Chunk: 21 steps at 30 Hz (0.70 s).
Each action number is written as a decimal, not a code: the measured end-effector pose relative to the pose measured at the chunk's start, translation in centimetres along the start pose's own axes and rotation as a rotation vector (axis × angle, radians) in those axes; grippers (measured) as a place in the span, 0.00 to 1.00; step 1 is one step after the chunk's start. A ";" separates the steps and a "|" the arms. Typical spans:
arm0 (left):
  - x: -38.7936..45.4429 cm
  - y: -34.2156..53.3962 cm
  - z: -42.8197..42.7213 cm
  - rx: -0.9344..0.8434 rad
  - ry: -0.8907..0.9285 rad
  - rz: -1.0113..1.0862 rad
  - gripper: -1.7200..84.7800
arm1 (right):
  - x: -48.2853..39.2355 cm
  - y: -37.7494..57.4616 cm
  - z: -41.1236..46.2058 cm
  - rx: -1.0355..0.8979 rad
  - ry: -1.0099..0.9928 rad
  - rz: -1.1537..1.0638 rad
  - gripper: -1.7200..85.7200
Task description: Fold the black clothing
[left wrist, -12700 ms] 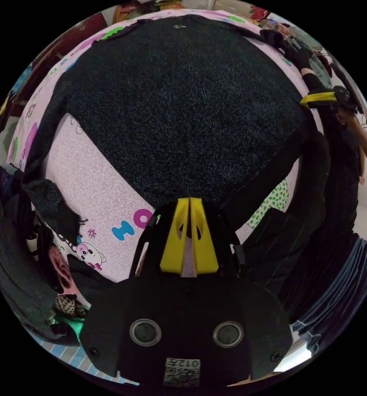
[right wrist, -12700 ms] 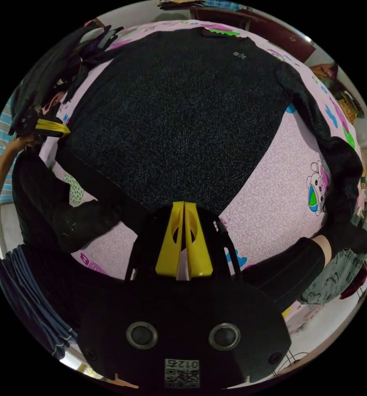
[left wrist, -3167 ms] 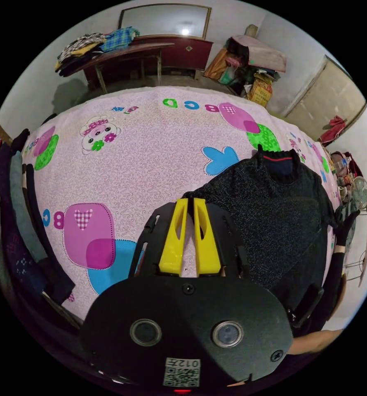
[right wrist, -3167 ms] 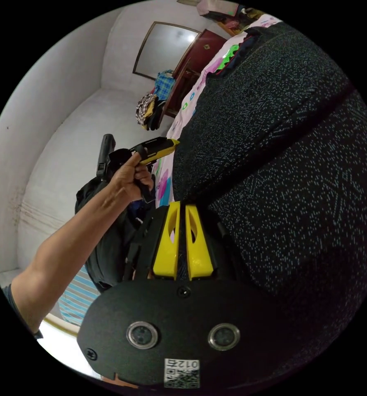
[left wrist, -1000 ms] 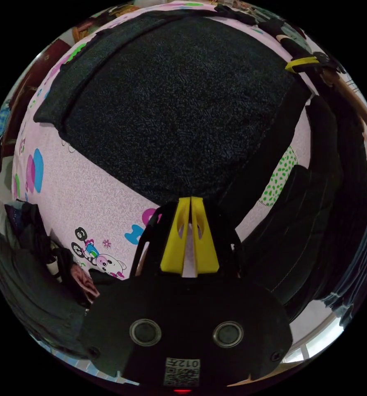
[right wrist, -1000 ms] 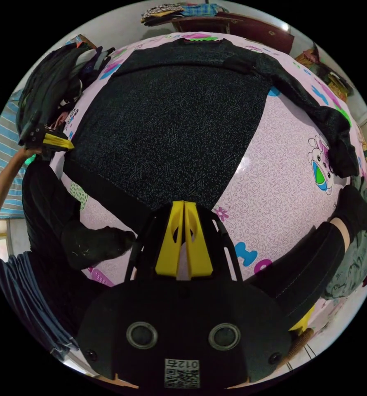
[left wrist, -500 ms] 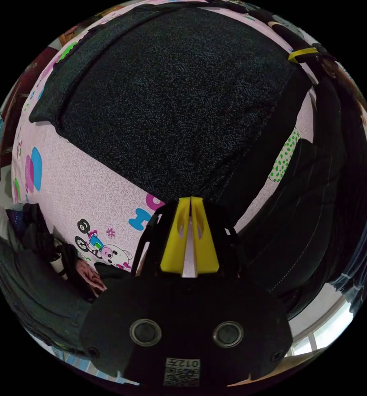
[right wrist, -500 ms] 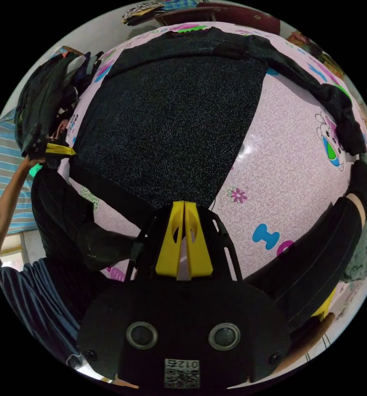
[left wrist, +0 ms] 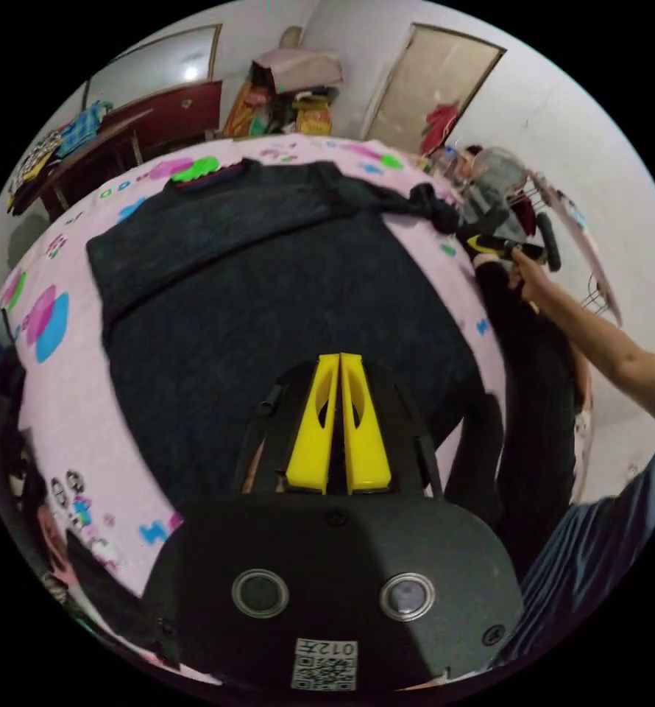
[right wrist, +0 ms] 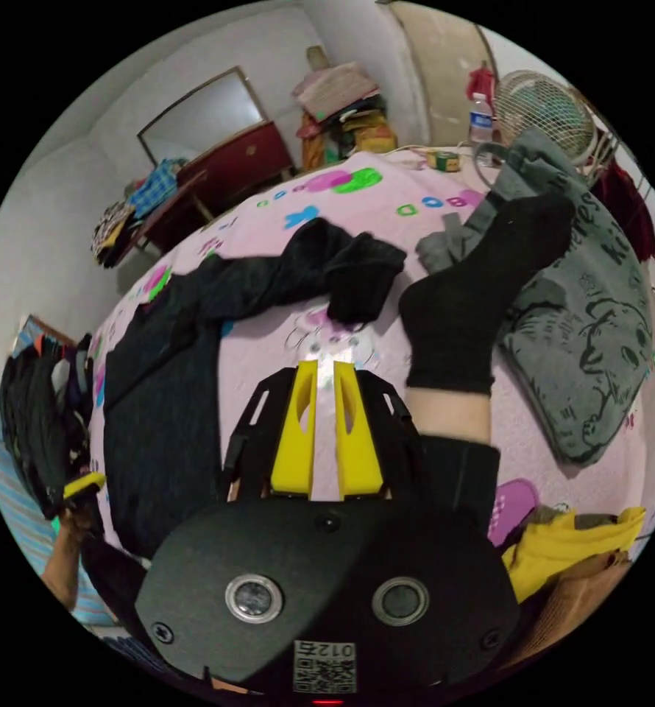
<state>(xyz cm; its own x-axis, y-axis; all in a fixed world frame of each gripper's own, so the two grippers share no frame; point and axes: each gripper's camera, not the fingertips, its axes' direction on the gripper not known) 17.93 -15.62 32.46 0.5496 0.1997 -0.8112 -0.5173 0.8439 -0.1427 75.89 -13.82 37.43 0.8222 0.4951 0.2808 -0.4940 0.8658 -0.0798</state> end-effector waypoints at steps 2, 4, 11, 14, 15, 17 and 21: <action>3.3 -2.3 2.3 0.037 0.019 0.005 0.02 | 2.7 -2.3 -0.1 0.014 -0.009 0.044 0.09; 7.8 -5.4 5.4 0.067 0.071 0.035 0.02 | 4.4 -3.9 0.2 -0.003 0.012 0.078 0.11; 19.0 -10.9 10.7 0.119 -0.033 0.263 0.05 | 10.6 -7.7 1.6 -0.079 -0.004 0.160 0.03; 22.0 -12.5 11.6 0.133 -0.095 0.330 0.07 | 12.6 -8.3 0.5 -0.043 -0.092 0.149 0.02; 23.0 -13.1 11.8 0.145 -0.115 0.355 0.09 | 12.9 -8.3 0.1 -0.031 -0.127 0.147 0.02; 24.6 -13.9 11.7 0.172 -0.146 0.395 0.10 | 14.4 -8.2 -1.7 0.005 -0.255 0.149 0.02; 28.8 -15.6 11.1 0.229 -0.235 0.498 0.13 | 16.0 -8.3 -4.0 -0.009 -0.373 0.129 0.01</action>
<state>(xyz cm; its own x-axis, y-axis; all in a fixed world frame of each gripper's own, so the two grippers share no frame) 49.19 -17.51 17.61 0.4208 0.6821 -0.5980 -0.6099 0.7007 0.3702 94.28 -12.79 38.75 0.5933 0.5409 0.5962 -0.5832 0.7993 -0.1448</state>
